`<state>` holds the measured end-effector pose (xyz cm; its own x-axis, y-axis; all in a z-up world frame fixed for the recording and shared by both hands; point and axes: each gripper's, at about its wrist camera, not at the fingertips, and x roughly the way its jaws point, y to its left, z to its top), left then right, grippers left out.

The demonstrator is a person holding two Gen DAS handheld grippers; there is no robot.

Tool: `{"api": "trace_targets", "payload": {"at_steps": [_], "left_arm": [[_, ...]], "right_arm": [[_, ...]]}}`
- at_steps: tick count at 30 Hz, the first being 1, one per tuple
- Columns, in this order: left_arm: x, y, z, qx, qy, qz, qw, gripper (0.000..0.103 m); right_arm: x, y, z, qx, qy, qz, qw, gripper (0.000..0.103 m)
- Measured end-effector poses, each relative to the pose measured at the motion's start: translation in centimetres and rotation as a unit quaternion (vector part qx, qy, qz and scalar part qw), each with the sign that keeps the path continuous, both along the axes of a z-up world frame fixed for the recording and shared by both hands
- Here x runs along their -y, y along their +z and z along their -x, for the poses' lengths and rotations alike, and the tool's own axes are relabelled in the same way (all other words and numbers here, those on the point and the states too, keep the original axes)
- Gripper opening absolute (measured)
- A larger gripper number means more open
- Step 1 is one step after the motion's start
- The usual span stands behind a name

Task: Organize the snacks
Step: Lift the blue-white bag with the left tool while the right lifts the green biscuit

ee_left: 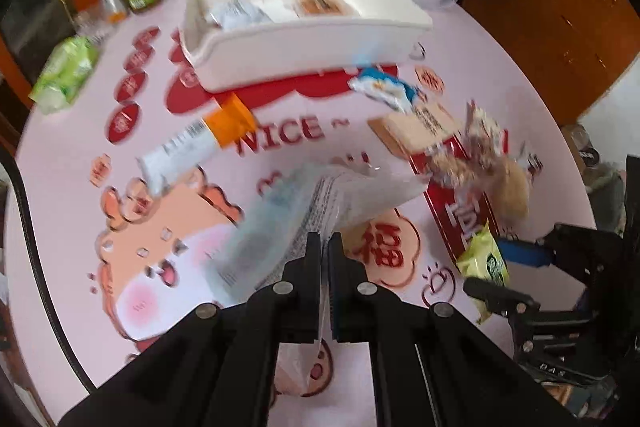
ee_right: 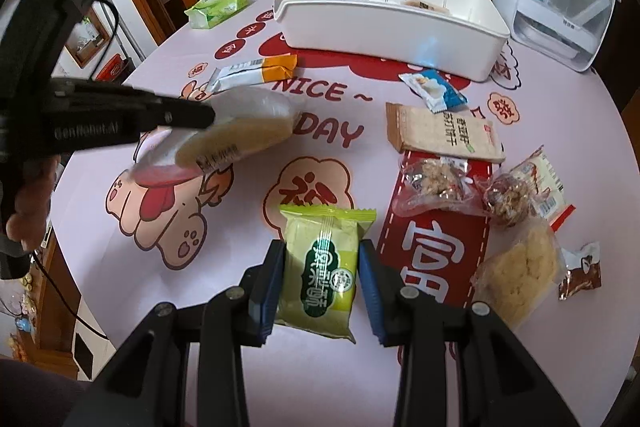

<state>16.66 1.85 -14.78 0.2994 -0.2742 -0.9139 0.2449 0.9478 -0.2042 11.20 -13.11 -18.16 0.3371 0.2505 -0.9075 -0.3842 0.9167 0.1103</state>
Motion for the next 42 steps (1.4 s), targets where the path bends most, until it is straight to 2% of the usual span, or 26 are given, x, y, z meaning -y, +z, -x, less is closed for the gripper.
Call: {"api": "trace_targets", "payload": {"at_steps": [2,5,7,8,9,10,12,16,20,24,28,35,38,42], "left_arm": [[0.2,-1.0,0.1,-0.016,-0.009,0.006,0.9998,0.002],[0.7,-2.2,0.2,-0.024,-0.024,-0.012,0.9993,0.014],[0.9,-2.8,0.1,-0.020,-0.030,-0.036,0.9987,0.044],[0.9,-3.0,0.1,-0.014,-0.033,-0.047,0.9983,0.053],[1.0,-3.0,0.1,-0.005,-0.034,-0.060,0.9976,0.066],[1.0,-3.0,0.1,0.008,-0.034,-0.074,0.9967,0.072],[1.1,-3.1,-0.2,0.022,-0.034,-0.093,0.9948,0.072],[1.1,-3.9,-1.4,0.020,-0.044,-0.110,0.9928,0.072],[1.5,-5.0,-2.8,0.017,-0.075,-0.129,0.9887,0.077],[1.6,-6.1,-3.9,-0.004,-0.111,-0.119,0.9866,0.079],[1.4,-7.9,-4.8,-0.048,-0.129,-0.101,0.9854,0.103],[0.9,-8.9,-5.2,-0.053,-0.137,-0.090,0.9850,0.103],[1.3,-8.9,-5.0,-0.043,-0.128,-0.094,0.9864,0.095],[1.2,-8.4,-4.4,-0.053,-0.078,-0.087,0.9918,0.085]], "right_arm": [[0.1,-0.1,0.0,-0.003,-0.002,-0.001,1.000,0.037],[0.4,-0.3,-0.2,-0.010,-0.006,-0.007,1.000,0.037],[0.6,-0.3,-0.3,-0.014,-0.008,-0.012,1.000,0.037],[0.7,-0.4,-0.4,-0.016,-0.010,-0.014,1.000,0.037],[0.7,-0.5,-0.3,-0.017,-0.010,-0.014,1.000,0.037],[0.8,-0.5,-0.4,-0.018,-0.010,-0.015,1.000,0.037],[0.8,-0.6,-0.4,-0.020,-0.011,-0.015,1.000,0.037],[1.0,-0.9,-0.6,-0.025,-0.014,-0.016,0.999,0.037],[1.4,-1.1,-0.7,-0.028,-0.020,-0.018,0.999,0.037],[1.6,-1.2,-0.8,-0.031,-0.025,-0.018,0.999,0.037],[1.7,-1.4,-0.9,-0.035,-0.028,-0.018,0.999,0.037],[1.8,-2.0,-1.3,-0.043,-0.036,-0.021,0.998,0.037],[1.7,-2.2,-1.7,-0.046,-0.038,-0.023,0.998,0.037],[1.4,-2.0,-1.9,-0.045,-0.038,-0.026,0.998,0.037]]}}
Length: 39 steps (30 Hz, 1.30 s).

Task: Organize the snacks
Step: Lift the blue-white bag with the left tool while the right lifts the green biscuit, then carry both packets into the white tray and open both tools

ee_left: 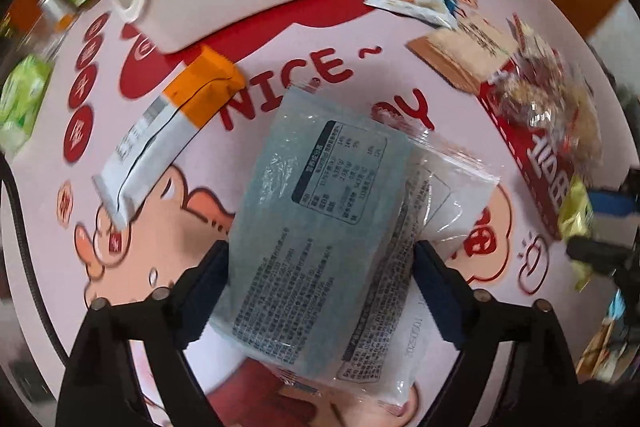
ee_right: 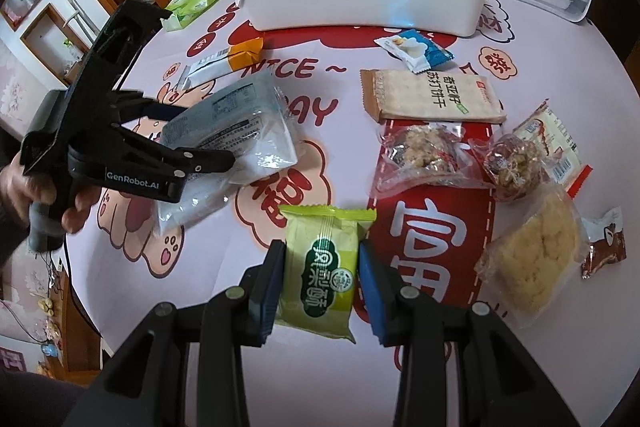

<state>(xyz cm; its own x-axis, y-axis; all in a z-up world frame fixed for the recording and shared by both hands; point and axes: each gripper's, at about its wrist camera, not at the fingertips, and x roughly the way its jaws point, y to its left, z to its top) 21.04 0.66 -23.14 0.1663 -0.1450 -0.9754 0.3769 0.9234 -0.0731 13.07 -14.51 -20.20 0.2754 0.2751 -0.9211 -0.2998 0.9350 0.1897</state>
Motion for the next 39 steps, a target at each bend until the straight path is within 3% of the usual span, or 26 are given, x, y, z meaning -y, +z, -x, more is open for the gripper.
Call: {"api": "trace_targets", "payload": {"at_steps": [2,3,4,6,10,13,18,24,30,36,39], "left_arm": [[-0.3,0.6,0.2,-0.001,0.028,0.013,0.9995,0.077],[-0.6,1.3,0.4,0.004,0.045,0.029,0.9986,0.057],[-1.1,1.9,0.2,-0.003,0.060,0.047,0.9971,0.049],[-1.7,1.9,0.1,-0.015,0.074,0.060,0.9953,0.046],[-1.2,2.0,0.8,-0.002,0.067,0.048,0.9966,0.044],[-1.6,2.4,1.0,0.001,0.080,0.062,0.9948,0.043],[-2.1,5.4,0.9,0.039,0.076,0.065,0.9943,0.043],[-2.0,11.1,-1.0,0.101,0.084,0.067,0.9890,0.043],[-1.8,17.0,-5.4,0.159,0.081,0.073,0.9813,0.044],[-2.5,21.9,-11.2,0.187,0.102,0.102,0.9716,0.044],[-3.2,23.6,-14.2,0.197,0.117,0.115,0.9666,0.044]], "right_arm": [[-0.1,0.2,-0.1,0.004,0.001,-0.001,1.000,0.037],[-0.2,0.2,-0.1,0.005,0.001,-0.001,1.000,0.037],[-0.2,0.3,-0.1,0.005,0.002,-0.002,1.000,0.037],[-0.2,0.3,-0.2,0.007,0.003,0.000,1.000,0.037],[-0.3,0.6,-0.2,0.011,0.003,-0.002,1.000,0.037],[-0.3,1.0,-0.2,0.014,0.005,-0.003,1.000,0.037],[-0.2,2.4,-0.8,0.027,0.003,-0.004,1.000,0.037],[-0.3,7.1,-4.1,0.081,0.005,-0.003,0.997,0.037],[-0.8,13.4,-10.1,0.140,-0.007,0.005,0.990,0.037],[-1.0,19.4,-17.1,0.178,-0.041,-0.001,0.983,0.037],[-1.0,20.6,-19.9,0.187,-0.058,0.003,0.981,0.037]]}}
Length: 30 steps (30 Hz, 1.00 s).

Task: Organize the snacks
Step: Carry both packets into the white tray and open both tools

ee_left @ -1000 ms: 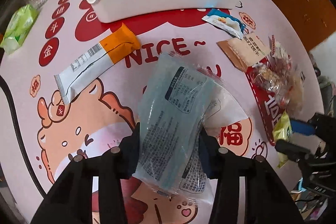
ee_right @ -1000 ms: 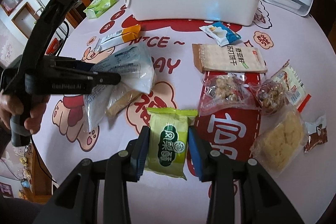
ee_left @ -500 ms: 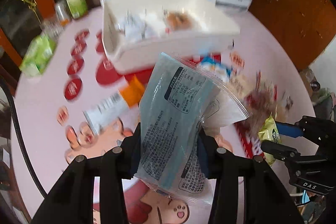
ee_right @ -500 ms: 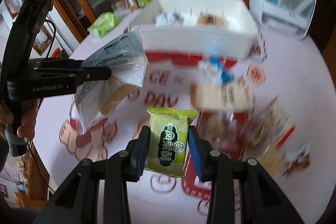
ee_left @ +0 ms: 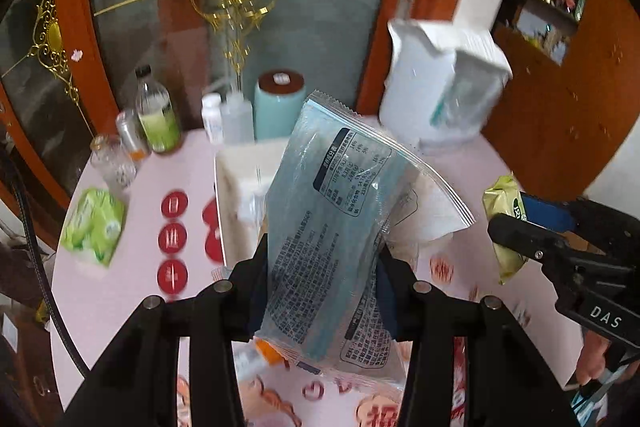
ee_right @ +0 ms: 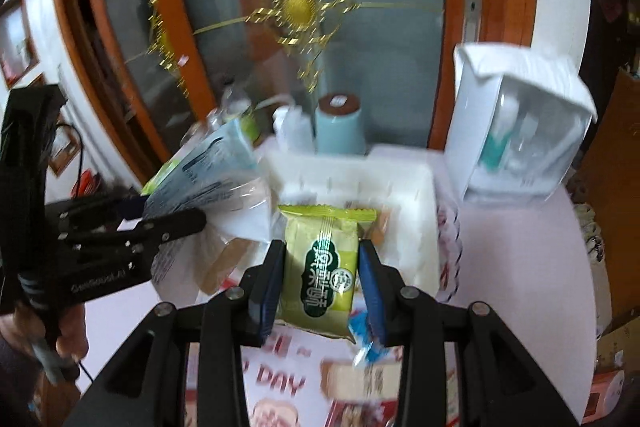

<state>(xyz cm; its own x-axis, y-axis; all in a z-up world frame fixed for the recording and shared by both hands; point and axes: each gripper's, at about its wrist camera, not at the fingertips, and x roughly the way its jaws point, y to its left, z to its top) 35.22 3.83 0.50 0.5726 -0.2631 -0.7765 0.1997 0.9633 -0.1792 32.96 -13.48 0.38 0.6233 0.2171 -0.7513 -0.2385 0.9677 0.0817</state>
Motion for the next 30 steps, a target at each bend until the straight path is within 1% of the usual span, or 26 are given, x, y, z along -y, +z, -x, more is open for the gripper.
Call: {"api": "trace_targets", "payload": {"at_steps": [3,5,9,12,16,18,19,20,21,22,23,24,26,30], "left_arm": [[-0.6,1.1,-2.8,0.003,0.014,0.012,0.9998,0.044],[-0.9,1.2,-4.3,0.005,0.019,0.011,0.9998,0.044],[-0.9,0.4,-5.9,0.002,0.027,0.009,0.9996,0.044],[-0.9,-1.2,-7.1,-0.010,0.029,0.009,0.9995,0.044],[-0.4,-3.8,-8.6,-0.029,0.029,-0.007,0.9991,0.046],[-0.2,-5.1,-9.2,-0.045,0.026,-0.006,0.9986,0.048],[-0.2,-5.7,-9.5,-0.055,0.021,0.000,0.9983,0.049],[-0.2,-6.3,-9.8,-0.065,0.017,0.006,0.9977,0.050],[-0.1,-6.8,-10.0,-0.069,0.014,0.011,0.9974,0.057],[-0.1,-7.1,-10.2,-0.072,0.011,0.016,0.9972,0.071],[-0.2,-7.3,-10.3,-0.071,0.012,0.019,0.9972,0.080],[-0.3,-7.4,-10.3,-0.068,0.016,0.020,0.9973,0.090],[-0.7,-7.4,-10.4,-0.061,0.025,0.026,0.9975,0.090],[-1.8,-7.4,-10.4,-0.076,0.040,0.043,0.9954,0.090]], "right_arm": [[0.1,0.3,-2.8,-0.004,-0.016,-0.008,1.000,0.037],[0.2,0.0,-4.3,-0.009,-0.026,-0.012,1.000,0.037],[0.2,-1.3,-6.5,-0.019,-0.041,-0.001,0.999,0.038],[0.2,-2.5,-7.9,-0.033,-0.050,0.002,0.998,0.038],[0.2,-4.3,-9.0,-0.049,-0.055,0.003,0.997,0.038],[0.4,-5.2,-9.6,-0.059,-0.061,0.002,0.996,0.041],[0.6,-5.8,-10.0,-0.072,-0.066,-0.004,0.995,0.050],[0.7,-6.0,-10.1,-0.072,-0.070,-0.009,0.995,0.066],[0.9,-6.0,-10.1,-0.067,-0.073,-0.012,0.995,0.073],[1.0,-6.0,-10.0,-0.059,-0.077,-0.011,0.995,0.086],[1.1,-5.8,-9.9,-0.048,-0.080,-0.008,0.996,0.090],[1.1,-5.7,-9.8,-0.044,-0.080,-0.009,0.996,0.090],[1.3,-5.7,-9.8,-0.049,-0.078,-0.015,0.996,0.090],[1.5,-5.5,-9.2,-0.058,-0.067,-0.026,0.996,0.090]]}}
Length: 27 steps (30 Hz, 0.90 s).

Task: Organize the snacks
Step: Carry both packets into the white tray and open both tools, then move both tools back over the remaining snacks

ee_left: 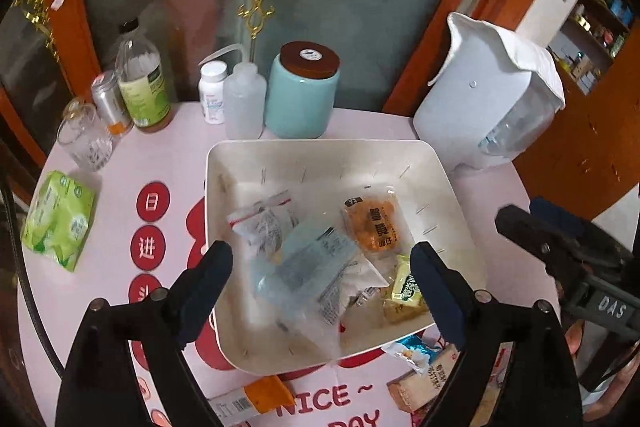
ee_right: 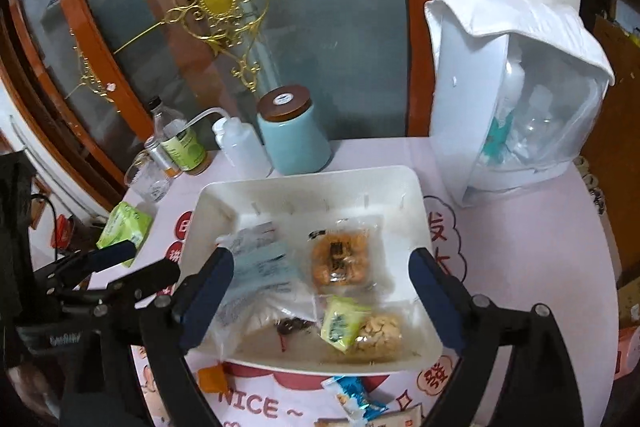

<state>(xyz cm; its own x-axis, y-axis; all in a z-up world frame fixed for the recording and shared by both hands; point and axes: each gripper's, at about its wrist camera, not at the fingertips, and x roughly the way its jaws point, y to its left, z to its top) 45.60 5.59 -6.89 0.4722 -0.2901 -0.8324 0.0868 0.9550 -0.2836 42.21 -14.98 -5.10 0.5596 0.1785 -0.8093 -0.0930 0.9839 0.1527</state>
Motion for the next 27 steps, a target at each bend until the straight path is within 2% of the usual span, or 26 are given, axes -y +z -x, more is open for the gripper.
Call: {"api": "trace_targets", "payload": {"at_steps": [8,14,27], "left_arm": [[-1.6,0.9,2.1,0.002,0.016,-0.004,0.9999,0.090],[-2.6,1.9,5.0,0.006,0.017,-0.021,0.9996,0.090],[-3.1,5.5,14.6,0.027,0.006,-0.039,0.9989,0.090]], "right_arm": [[-0.6,1.0,2.4,0.000,0.026,0.004,1.000,0.090],[-0.8,2.6,5.3,0.009,0.043,0.011,0.999,0.090],[0.6,6.0,14.3,0.039,0.066,0.040,0.996,0.090]]}}
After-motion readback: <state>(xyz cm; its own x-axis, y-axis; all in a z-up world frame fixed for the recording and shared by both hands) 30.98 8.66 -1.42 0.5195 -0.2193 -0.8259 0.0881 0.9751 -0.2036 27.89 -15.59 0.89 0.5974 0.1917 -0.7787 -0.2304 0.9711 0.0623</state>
